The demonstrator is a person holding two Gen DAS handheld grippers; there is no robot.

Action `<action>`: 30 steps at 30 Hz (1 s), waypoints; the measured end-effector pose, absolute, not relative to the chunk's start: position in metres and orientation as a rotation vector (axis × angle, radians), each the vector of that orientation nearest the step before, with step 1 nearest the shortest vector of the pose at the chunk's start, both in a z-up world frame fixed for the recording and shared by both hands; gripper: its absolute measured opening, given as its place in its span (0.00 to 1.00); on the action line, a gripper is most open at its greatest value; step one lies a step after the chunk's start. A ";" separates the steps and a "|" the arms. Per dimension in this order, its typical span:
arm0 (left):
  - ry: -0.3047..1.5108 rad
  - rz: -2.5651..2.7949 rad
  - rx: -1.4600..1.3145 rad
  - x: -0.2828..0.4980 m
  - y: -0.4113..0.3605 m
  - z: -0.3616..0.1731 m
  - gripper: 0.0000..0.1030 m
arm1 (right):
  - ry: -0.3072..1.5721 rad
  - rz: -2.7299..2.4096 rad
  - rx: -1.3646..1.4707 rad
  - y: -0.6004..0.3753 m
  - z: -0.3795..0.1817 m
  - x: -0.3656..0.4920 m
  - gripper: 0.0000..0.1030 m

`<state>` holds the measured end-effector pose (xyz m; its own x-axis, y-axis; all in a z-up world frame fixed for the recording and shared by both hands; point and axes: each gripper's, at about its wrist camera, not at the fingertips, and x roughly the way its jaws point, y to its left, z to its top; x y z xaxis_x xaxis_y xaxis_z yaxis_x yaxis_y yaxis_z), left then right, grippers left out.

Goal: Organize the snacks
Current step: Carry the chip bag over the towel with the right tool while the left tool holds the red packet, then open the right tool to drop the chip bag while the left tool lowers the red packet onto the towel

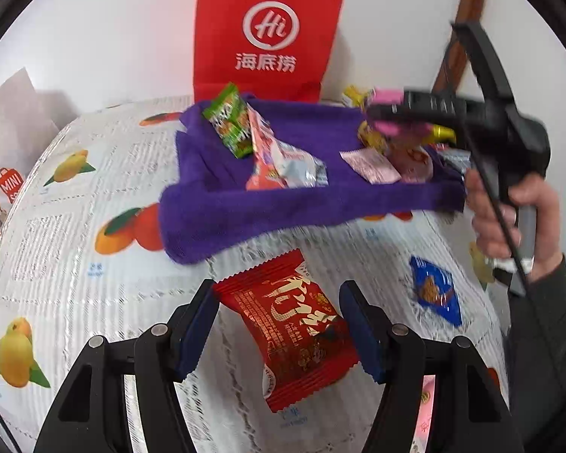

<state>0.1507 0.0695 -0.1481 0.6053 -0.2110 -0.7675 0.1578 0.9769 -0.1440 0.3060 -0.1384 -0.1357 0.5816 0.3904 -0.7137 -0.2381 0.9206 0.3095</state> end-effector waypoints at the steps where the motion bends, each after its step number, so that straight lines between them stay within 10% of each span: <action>1: 0.891 -0.211 -0.072 0.152 0.072 -0.147 0.62 | 0.883 0.370 0.178 -0.137 -0.138 0.306 0.67; 30: 0.801 -0.129 -0.097 0.197 0.068 -0.107 0.62 | 0.785 0.362 0.192 -0.160 -0.120 0.289 0.73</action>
<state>0.1973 0.0681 -0.1073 0.6889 -0.1514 -0.7089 0.0782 0.9878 -0.1349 0.2887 -0.1596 -0.1203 0.6501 0.3867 -0.6541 -0.2455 0.9215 0.3008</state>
